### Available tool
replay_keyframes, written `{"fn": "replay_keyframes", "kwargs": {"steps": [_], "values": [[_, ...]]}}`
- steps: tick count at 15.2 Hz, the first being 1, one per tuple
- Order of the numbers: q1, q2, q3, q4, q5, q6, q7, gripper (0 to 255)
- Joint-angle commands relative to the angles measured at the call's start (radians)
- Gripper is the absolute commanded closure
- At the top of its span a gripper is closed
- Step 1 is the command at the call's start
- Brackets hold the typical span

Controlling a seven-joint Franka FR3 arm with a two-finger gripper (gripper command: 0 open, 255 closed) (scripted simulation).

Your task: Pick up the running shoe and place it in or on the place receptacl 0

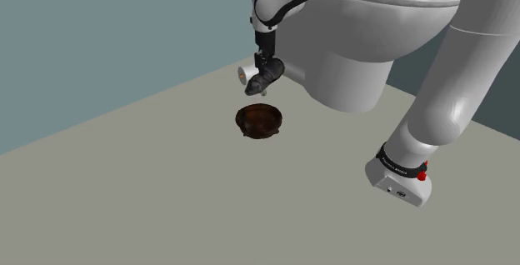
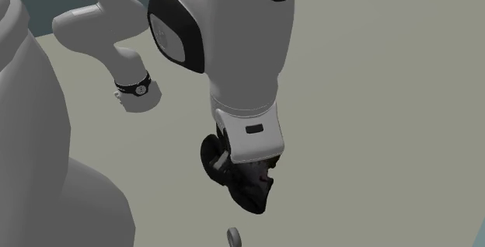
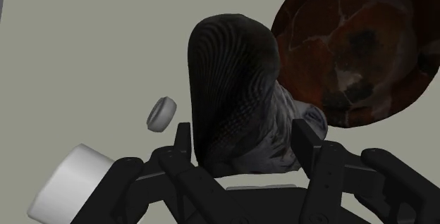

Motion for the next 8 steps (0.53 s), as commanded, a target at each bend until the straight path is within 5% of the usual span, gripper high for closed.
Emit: {"fn": "replay_keyframes", "kwargs": {"steps": [1,8], "values": [[-0.001,-0.013,0.000,0.014,0.002,-0.027,-0.003,255],[0.017,-0.088,0.016,-0.003,0.010,-0.085,0.026,255]]}}
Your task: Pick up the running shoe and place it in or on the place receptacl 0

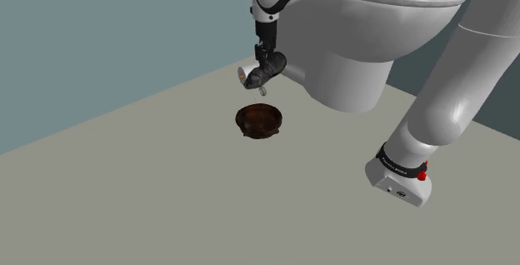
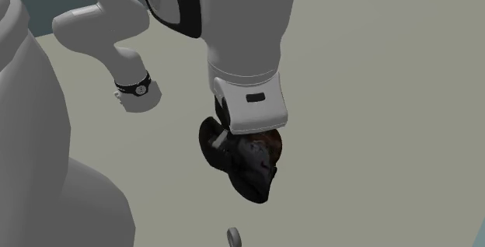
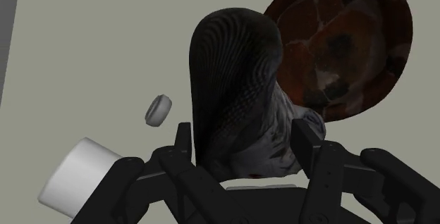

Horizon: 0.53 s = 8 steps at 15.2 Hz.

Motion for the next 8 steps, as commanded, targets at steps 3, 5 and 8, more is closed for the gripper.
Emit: {"fn": "replay_keyframes", "kwargs": {"steps": [3,5,8], "values": [[0.036,-0.098,0.034,-0.086,0.014,-0.012,0.063,255],[0.055,-0.146,0.053,-0.125,0.024,-0.022,0.097,255],[0.084,-0.212,0.084,-0.174,0.042,-0.039,0.147,255]]}}
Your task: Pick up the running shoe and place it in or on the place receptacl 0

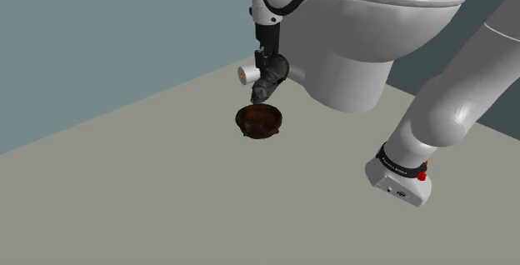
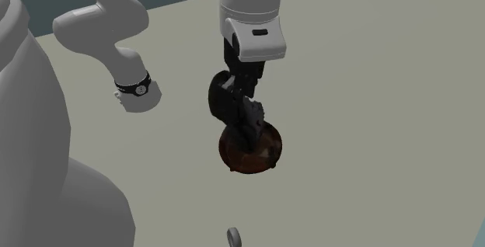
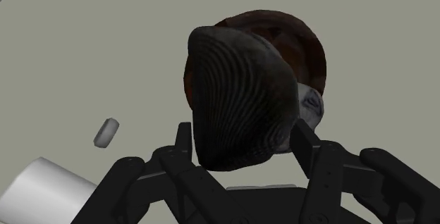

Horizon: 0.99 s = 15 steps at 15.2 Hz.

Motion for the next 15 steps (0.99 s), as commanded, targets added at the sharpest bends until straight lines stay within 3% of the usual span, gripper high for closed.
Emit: {"fn": "replay_keyframes", "kwargs": {"steps": [1,15], "values": [[0.020,-0.044,0.022,-0.028,0.013,-0.014,0.036,255],[0.034,-0.003,0.044,-0.155,0.011,0.153,0.073,255]]}}
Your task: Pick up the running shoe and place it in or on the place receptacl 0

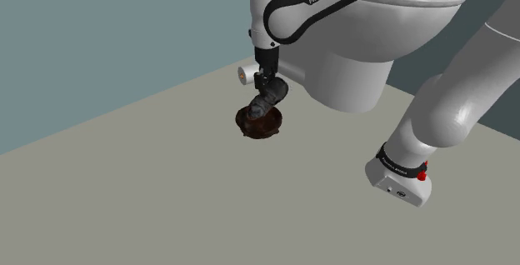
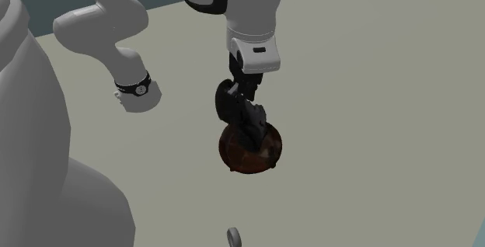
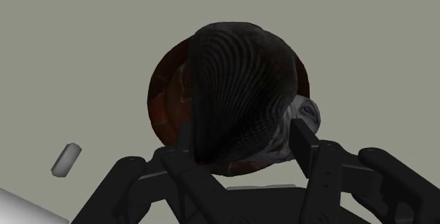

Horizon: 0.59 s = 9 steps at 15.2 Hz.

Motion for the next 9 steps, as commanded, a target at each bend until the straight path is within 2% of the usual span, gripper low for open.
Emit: {"fn": "replay_keyframes", "kwargs": {"steps": [1,9], "values": [[0.000,0.010,0.000,-0.018,-0.002,0.029,0.001,255],[-0.001,0.063,0.003,-0.059,-0.015,0.123,0.012,255]]}}
